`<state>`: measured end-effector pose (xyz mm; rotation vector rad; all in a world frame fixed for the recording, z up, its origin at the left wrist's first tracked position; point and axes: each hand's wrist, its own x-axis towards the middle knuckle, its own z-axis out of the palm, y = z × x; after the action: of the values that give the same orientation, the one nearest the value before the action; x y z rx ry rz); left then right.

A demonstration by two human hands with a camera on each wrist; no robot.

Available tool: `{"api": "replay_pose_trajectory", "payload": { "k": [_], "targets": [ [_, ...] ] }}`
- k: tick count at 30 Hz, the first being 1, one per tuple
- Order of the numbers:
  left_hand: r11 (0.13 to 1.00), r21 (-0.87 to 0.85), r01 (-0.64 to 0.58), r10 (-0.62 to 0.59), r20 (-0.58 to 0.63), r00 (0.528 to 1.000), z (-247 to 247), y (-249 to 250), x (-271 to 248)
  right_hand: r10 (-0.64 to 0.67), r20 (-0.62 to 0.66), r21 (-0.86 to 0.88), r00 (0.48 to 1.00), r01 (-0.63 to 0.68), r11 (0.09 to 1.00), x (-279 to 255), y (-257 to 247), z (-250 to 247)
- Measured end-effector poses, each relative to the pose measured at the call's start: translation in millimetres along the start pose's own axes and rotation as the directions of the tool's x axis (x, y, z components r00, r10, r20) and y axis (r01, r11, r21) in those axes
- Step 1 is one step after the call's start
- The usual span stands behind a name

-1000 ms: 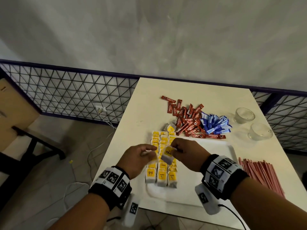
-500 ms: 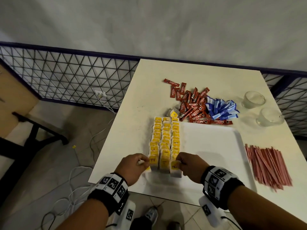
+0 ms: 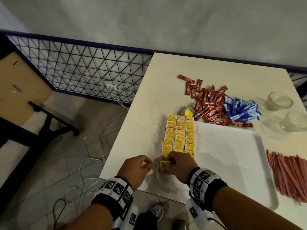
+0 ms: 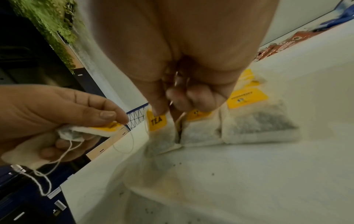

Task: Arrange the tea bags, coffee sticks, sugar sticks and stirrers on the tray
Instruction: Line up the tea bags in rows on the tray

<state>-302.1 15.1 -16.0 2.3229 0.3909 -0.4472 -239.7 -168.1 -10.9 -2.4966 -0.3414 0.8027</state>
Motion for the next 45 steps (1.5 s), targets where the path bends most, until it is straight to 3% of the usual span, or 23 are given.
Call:
{"api": "replay_pose_trajectory", "payload": {
  "k": [3,5,8,11,21,33,35,37,39,40,42,45],
  "targets": [
    [0.995,0.065,-0.073,0.072,0.015,0.997,0.9,0.4,-0.3,0.022,-0.052,0.000,0.998,-0.022,1.000,3.7,1.4,1.8],
    [0.949,0.238,-0.209,0.195,0.079,0.978,6.8,6.8,-2.6,0.050,-0.043,-0.013,0.998,-0.050,0.999,4.3,2.2,4.2],
    [0.732,0.572,-0.370,0.295,0.224,0.929,21.4,22.1,-6.3,0.064,-0.053,-0.052,0.997,-0.067,0.996,4.2,4.4,3.0],
    [0.624,0.670,-0.401,0.296,0.272,0.916,33.2,32.6,-4.5,0.034,-0.084,-0.107,0.996,-0.043,0.993,-0.5,11.4,-8.3],
    [0.605,0.702,-0.376,0.225,0.302,0.926,39.1,41.3,-2.2,-0.166,0.011,-0.345,0.986,0.160,0.925,-18.8,32.7,-8.3],
    [0.582,0.740,-0.338,0.167,0.298,0.940,37.8,46.4,-7.5,-0.190,-0.031,-0.412,0.981,0.160,0.897,-18.6,27.6,4.1],
    [0.621,0.707,-0.338,0.217,0.259,0.941,32.5,43.9,-7.8,-0.187,-0.044,-0.380,0.981,0.157,0.912,-20.6,27.3,-1.2],
    [0.754,0.572,-0.322,0.281,0.162,0.946,22.3,40.2,-7.8,-0.201,-0.110,-0.245,0.973,0.170,0.954,-23.8,27.3,-11.4],
    [0.935,0.186,-0.301,0.304,0.014,0.953,12.6,38.6,-10.7,-0.228,-0.209,-0.028,0.951,0.228,0.973,-26.0,26.4,-23.9],
    [0.955,-0.055,-0.293,0.289,-0.062,0.955,9.5,39.4,-13.3,-0.216,-0.226,0.087,0.950,0.240,0.967,-27.7,23.1,-30.8],
    [0.887,-0.351,-0.301,0.255,-0.172,0.951,7.9,43.6,-16.1,-0.188,-0.162,0.282,0.969,0.228,0.932,-32.7,13.4,-42.7],
    [0.809,-0.489,-0.327,0.252,-0.215,0.944,14.1,54.7,-15.0,-0.218,-0.073,0.366,0.973,0.229,0.902,-37.5,1.3,-54.3]
  ]
}}
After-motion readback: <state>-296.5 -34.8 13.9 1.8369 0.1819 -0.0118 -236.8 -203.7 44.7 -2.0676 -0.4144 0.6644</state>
